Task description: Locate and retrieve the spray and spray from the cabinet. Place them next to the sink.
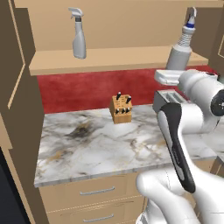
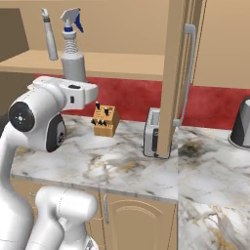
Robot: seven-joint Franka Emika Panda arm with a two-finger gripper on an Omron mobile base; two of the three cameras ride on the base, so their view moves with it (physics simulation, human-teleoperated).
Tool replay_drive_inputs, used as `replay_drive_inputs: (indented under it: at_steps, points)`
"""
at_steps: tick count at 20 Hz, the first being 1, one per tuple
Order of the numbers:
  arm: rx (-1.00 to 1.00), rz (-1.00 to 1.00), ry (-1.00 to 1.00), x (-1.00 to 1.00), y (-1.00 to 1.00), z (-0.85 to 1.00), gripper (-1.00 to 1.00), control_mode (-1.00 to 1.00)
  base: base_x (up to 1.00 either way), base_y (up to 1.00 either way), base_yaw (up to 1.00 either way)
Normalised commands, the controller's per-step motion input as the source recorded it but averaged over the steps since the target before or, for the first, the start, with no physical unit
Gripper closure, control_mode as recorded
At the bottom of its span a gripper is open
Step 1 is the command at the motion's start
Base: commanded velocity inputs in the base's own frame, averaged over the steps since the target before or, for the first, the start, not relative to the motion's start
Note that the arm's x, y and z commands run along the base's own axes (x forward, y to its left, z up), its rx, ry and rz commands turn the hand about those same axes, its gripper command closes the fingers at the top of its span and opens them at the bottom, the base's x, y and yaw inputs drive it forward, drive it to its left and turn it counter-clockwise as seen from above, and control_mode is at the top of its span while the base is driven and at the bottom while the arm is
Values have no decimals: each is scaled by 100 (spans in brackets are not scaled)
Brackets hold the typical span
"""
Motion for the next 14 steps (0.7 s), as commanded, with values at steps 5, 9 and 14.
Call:
replay_drive_inputs:
  at_steps: [5, 9, 14]
  points:
    - [0, 0, -14, -76, 0, 0, 100, -100, 0, 0, 0]
    - [0, 0, -10, -75, 0, 0, 100, -100, 0, 0, 0]
    - [0, 0, -9, -69, 0, 0, 100, -100, 0, 0, 0]
